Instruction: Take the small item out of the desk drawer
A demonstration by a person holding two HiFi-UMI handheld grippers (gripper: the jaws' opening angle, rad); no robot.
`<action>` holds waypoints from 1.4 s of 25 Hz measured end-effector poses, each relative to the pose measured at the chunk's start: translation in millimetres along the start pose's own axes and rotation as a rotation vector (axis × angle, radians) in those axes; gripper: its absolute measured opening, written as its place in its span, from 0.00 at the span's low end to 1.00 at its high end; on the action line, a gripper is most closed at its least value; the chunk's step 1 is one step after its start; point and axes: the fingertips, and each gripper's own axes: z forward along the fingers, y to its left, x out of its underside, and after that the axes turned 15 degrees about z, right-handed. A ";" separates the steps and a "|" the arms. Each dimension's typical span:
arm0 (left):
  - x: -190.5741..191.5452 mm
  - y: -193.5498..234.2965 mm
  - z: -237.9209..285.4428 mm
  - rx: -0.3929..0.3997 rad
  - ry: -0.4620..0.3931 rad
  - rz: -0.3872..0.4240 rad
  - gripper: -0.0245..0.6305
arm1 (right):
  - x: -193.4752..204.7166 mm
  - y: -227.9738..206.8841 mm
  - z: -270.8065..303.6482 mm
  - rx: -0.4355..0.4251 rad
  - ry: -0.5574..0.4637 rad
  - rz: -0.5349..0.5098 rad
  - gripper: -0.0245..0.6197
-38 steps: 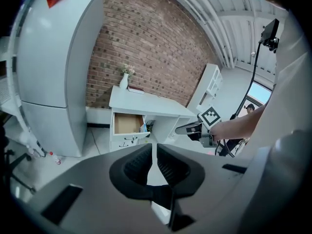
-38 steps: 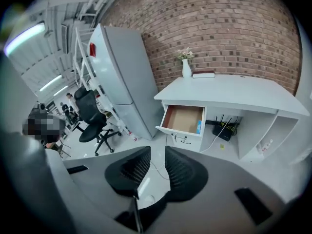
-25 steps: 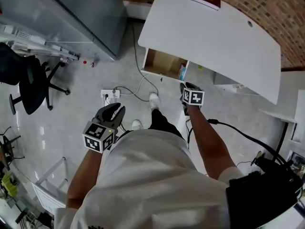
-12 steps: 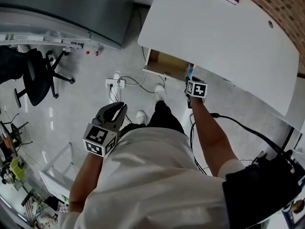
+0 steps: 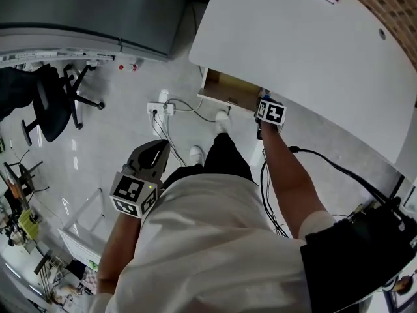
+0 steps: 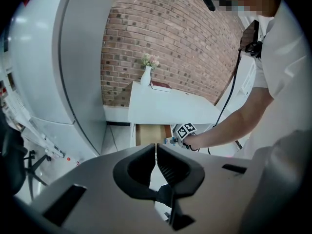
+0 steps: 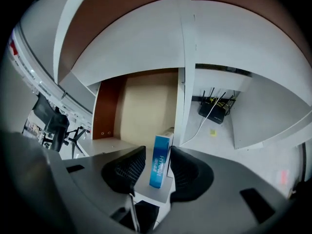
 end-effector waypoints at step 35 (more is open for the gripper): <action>44.0 -25.2 -63.8 0.036 -0.117 0.002 0.08 | 24.8 30.8 -79.9 -0.023 -0.088 -0.046 0.21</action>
